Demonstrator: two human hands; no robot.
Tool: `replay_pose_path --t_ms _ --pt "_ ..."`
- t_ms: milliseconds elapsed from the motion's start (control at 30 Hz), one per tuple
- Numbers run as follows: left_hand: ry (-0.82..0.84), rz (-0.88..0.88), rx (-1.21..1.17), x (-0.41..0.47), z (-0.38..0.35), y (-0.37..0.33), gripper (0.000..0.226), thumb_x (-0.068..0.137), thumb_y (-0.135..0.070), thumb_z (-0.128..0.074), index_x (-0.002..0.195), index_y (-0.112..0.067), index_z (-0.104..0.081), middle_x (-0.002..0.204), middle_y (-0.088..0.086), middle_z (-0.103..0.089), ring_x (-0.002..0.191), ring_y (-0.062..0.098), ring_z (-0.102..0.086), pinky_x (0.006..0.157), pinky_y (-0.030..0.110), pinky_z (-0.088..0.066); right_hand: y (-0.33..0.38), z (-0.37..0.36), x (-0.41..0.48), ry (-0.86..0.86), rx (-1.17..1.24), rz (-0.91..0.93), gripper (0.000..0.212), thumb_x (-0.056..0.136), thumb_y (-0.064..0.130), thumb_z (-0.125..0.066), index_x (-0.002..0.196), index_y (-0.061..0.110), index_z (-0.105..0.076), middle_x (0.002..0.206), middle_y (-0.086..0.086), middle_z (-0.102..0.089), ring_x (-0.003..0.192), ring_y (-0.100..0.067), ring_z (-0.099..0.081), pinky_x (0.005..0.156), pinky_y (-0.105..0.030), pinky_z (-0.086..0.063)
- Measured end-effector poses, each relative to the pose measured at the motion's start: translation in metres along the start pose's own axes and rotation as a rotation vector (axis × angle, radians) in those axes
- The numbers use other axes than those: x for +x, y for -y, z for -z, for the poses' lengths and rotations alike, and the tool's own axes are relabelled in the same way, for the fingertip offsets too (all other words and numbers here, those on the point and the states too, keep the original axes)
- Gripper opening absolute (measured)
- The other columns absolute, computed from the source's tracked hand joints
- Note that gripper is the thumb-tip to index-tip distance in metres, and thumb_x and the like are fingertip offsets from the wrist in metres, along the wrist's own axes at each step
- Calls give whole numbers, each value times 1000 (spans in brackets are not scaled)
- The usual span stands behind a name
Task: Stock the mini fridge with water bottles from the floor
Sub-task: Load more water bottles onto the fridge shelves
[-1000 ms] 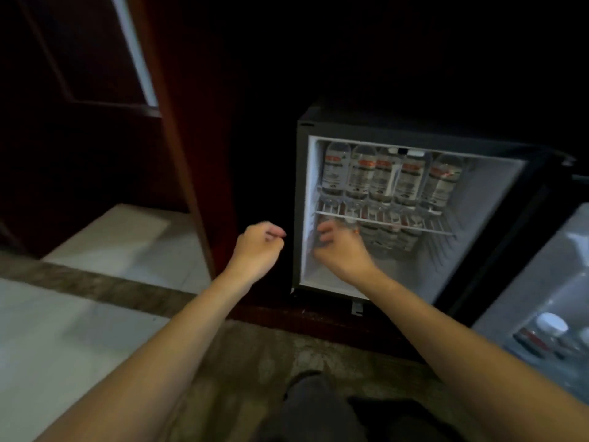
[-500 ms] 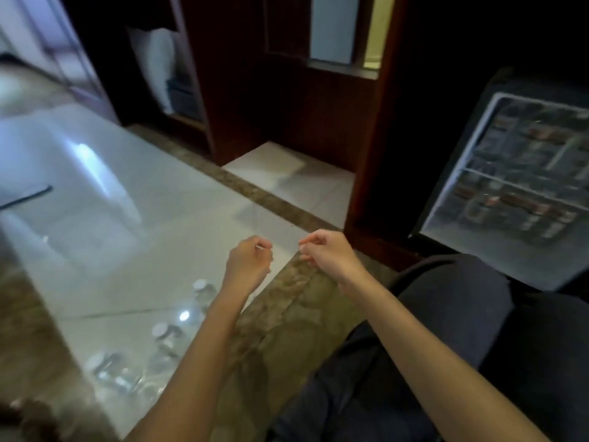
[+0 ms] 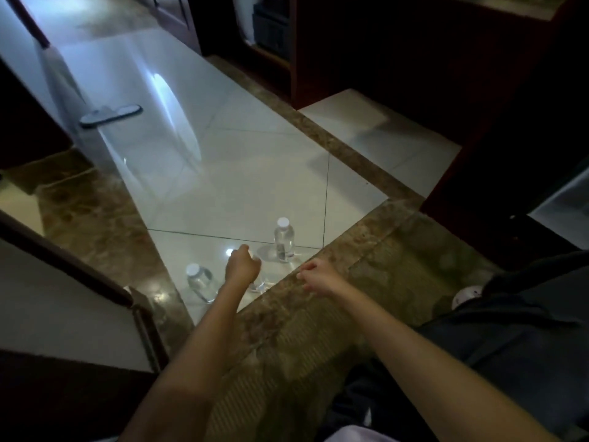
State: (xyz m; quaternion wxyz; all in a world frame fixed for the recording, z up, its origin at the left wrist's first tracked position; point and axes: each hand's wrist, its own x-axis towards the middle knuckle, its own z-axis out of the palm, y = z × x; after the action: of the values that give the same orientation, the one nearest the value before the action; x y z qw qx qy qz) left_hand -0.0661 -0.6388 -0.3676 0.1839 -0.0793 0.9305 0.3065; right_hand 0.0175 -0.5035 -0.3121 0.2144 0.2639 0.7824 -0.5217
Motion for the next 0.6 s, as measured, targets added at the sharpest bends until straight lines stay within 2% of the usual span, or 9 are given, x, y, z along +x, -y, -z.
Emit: replay_pose_path --t_ms 67,133,200,267,433,567,600 --pt "52 -14 92 16 -4 5 52 94 -17 -47 143 -7 -31 145 18 -37 129 34 -44 100 37 -40 -3 -2 8 -3 -14 -21 26 92 10 -49 117 4 -52 122 -18 -58 83 -18 -51 58 -20 -38" --pt "117 -48 177 28 -11 9 50 94 -14 -46 141 -6 -32 143 20 -36 126 36 -46 100 37 -41 -5 -1 13 -13 -18 -39 26 93 11 -48 118 5 -51 122 -17 -57 94 -22 -57 63 -22 -44" --pt "135 -72 258 39 -17 12 44 94 -13 -46 136 -4 -37 138 22 -36 120 39 -49 101 40 -41 -8 1 17 -20 -29 -47 26 93 11 -47 119 5 -51 122 -16 -56 109 -27 -58 80 -30 -50" --pt "94 -83 295 46 -23 14 36 94 -11 -45 129 -2 -41 135 23 -35 112 42 -52 99 42 -44 -10 3 20 -35 -35 -53 27 93 11 -48 119 5 -51 122 -14 -56 112 -27 -56 91 -33 -48" --pt "104 -130 309 40 -45 18 30 93 -12 -48 123 -7 -43 127 21 -34 98 40 -57 92 39 -48 -18 4 22 -89 15 -30 23 92 9 -48 114 7 -54 118 -13 -58 107 -24 -58 92 -34 -49" --pt "57 -188 229 29 -44 11 22 90 -13 -56 110 -5 -55 123 20 -39 95 38 -59 88 35 -48 -26 16 20 -46 3 7 26 93 10 -48 118 7 -52 119 -12 -57 100 -21 -57 72 -22 -48" --pt "43 -195 206 26 -41 5 20 89 -13 -58 107 -4 -57 122 20 -40 96 38 -59 87 35 -48 -29 23 19 -45 -16 10 26 93 10 -49 118 7 -52 120 -13 -57 100 -21 -57 73 -23 -48"
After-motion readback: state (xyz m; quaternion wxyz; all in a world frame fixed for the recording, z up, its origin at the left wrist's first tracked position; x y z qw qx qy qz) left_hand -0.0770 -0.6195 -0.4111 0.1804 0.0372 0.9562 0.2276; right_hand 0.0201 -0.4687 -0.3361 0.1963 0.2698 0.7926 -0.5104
